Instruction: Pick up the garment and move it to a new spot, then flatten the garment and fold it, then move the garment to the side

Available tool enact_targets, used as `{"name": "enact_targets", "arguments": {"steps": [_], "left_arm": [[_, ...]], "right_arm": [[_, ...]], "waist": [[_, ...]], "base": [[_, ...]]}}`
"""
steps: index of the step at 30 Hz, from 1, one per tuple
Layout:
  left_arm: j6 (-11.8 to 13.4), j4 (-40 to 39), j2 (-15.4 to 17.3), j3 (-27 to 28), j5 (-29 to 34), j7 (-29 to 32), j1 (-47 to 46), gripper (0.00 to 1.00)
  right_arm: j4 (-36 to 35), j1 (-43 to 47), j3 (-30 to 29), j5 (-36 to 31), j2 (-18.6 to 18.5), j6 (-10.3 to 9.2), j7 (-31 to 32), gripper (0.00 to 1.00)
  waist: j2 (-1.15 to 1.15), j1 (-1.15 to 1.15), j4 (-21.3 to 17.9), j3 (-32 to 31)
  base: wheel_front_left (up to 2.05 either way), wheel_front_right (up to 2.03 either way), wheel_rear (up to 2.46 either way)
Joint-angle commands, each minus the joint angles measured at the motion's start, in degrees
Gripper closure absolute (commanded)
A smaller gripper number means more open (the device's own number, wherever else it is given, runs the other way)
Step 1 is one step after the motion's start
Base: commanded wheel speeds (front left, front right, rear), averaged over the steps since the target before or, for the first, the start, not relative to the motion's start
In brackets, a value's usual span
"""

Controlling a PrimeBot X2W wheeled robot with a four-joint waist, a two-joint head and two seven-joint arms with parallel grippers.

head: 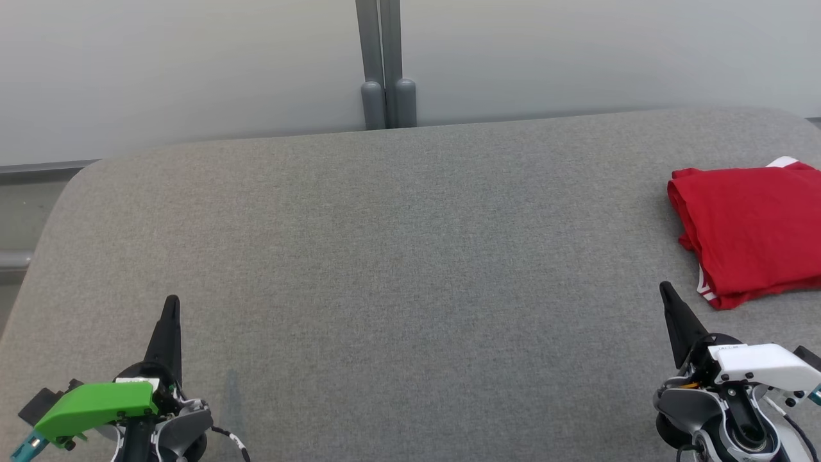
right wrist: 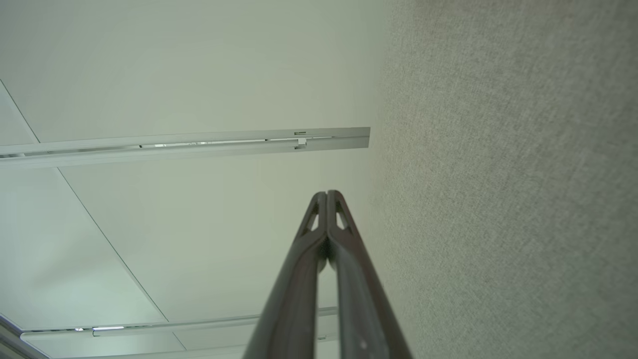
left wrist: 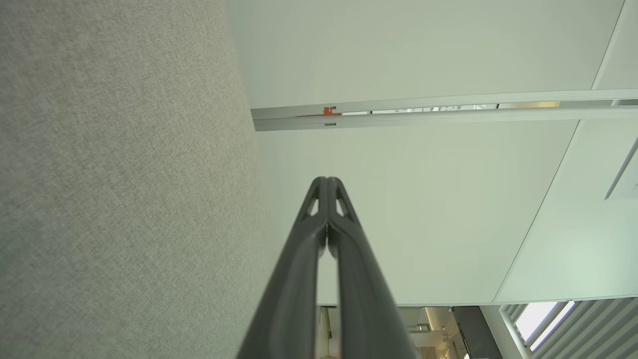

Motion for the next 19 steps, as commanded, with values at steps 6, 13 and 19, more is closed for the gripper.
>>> {"name": "enact_targets", "arguments": {"steps": [6, 13, 19], "left_arm": [[-0.4, -0.2, 0.4, 0.3, -0.7, 0.3, -0.8, 1.0], [-0.4, -0.2, 0.4, 0.3, -0.7, 0.3, -0.8, 1.0], [-0.4, -0.2, 0.4, 0.2, -0.7, 0.2, -0.8, 1.0]], "right_arm": [[-0.3, -0.6, -0.3, 0.7, 0.0, 0.02, 0.3, 1.0], [-0.3, -0.6, -0.4, 0.6, 0.0, 0.02, 0.5, 1.0], [-0.3, -0.6, -0.4, 0.5, 0.1, 0.02, 0.5, 1.0]], "waist": [[0.0, 0.0, 0.0, 0.0], [0.0, 0.0, 0.0, 0.0], [0.0, 0.0, 0.0, 0.0]], "base": [[0.0, 0.0, 0.0], [0.0, 0.0, 0.0], [0.0, 0.0, 0.0]]}}
